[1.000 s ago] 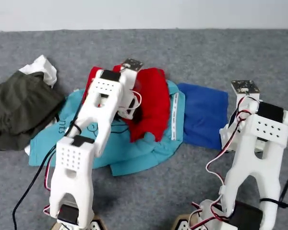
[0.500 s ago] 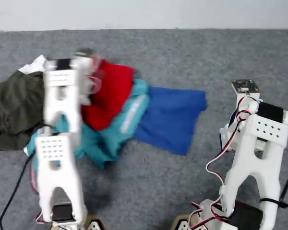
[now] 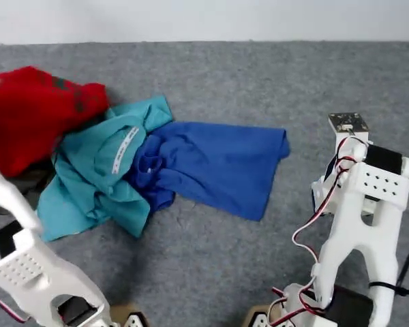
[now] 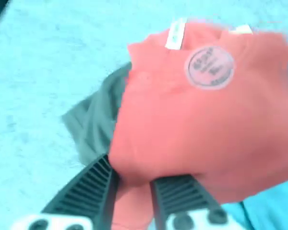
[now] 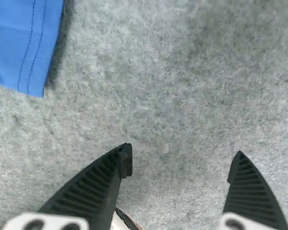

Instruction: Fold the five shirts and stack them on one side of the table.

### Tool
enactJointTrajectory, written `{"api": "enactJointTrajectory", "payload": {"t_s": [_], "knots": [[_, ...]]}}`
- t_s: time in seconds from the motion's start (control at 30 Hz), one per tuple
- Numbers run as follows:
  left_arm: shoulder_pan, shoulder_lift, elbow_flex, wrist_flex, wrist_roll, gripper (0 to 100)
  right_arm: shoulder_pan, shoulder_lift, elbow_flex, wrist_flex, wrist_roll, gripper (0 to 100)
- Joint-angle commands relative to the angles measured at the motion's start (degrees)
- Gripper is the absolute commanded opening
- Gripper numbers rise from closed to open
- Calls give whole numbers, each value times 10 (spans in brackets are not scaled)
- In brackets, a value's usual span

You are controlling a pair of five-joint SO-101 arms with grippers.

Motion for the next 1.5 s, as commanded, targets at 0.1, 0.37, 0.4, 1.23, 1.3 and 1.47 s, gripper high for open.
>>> {"api": "enactJointTrajectory", "payload": {"t_s": [0.1,0.37,0.4,1.23,1.3,1.47], "knots": [[33,-47,15,9,5,16,4,-3,-3,-6,-4,329],[231,-88,199,8,5,244,4,-3,-3,-6,-4,329],[255,-87,223,7,4,250,4,-3,-3,-6,-4,329],[-26,206,-2,7,0,202,4,-2,-3,-6,-4,329],[-56,206,-36,7,-7,202,4,-2,-3,-6,-4,329],[-89,200,-60,9,-23,202,3,-2,-3,-6,-4,329]]}}
